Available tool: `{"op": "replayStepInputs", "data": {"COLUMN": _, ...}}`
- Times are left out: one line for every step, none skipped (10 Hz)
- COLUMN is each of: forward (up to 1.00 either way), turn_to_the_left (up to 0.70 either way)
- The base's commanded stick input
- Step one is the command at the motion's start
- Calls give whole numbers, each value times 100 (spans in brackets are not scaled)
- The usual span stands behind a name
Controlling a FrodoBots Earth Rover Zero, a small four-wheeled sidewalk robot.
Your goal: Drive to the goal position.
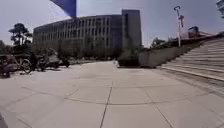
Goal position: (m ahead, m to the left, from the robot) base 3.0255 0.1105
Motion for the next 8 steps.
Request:
{"op": "replayStepInputs", "data": {"forward": 100, "turn_to_the_left": 0}}
{"op": "replayStepInputs", "data": {"forward": 100, "turn_to_the_left": 0}}
{"op": "replayStepInputs", "data": {"forward": 100, "turn_to_the_left": 0}}
{"op": "replayStepInputs", "data": {"forward": 100, "turn_to_the_left": 0}}
{"op": "replayStepInputs", "data": {"forward": 100, "turn_to_the_left": 21}}
{"op": "replayStepInputs", "data": {"forward": 100, "turn_to_the_left": 40}}
{"op": "replayStepInputs", "data": {"forward": 100, "turn_to_the_left": 22}}
{"op": "replayStepInputs", "data": {"forward": 100, "turn_to_the_left": 3}}
